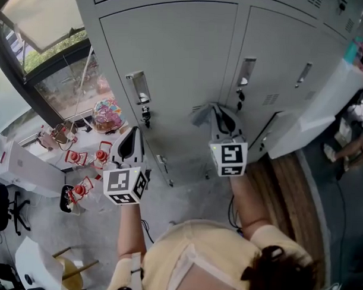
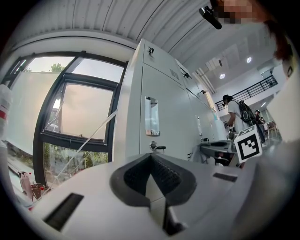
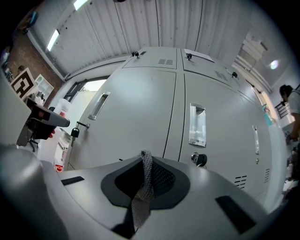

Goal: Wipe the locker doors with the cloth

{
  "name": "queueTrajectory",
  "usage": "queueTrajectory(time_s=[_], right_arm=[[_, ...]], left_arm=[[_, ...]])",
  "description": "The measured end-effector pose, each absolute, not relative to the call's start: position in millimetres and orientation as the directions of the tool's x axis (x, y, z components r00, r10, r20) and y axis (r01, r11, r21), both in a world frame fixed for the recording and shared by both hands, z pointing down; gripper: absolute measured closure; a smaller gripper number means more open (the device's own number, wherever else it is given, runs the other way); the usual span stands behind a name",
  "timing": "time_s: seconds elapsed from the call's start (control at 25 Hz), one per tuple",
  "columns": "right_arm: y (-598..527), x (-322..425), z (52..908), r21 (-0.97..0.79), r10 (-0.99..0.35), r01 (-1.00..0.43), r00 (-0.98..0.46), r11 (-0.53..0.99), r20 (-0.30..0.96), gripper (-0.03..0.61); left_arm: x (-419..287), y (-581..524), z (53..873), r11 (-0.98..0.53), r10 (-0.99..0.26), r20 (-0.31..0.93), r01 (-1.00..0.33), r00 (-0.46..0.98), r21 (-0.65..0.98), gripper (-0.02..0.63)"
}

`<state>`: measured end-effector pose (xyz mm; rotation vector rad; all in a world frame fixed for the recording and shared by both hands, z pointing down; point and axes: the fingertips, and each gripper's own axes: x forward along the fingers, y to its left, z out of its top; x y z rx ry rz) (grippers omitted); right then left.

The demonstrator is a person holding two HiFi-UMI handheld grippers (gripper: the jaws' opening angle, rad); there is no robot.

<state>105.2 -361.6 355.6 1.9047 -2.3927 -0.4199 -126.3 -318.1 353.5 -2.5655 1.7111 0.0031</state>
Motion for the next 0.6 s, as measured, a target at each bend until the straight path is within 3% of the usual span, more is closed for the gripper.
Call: queueTrajectory(time_s=[0.6], right_arm=[[-328.1, 85.3, 304.7, 0.209, -0.93, -0.94, -0.312, 0.271, -0.195, 0.56]], left_arm=[[-136.6, -305.7, 334.2, -0.371, -0.924, -0.081, -0.927, 0.374, -0.047, 0.627]])
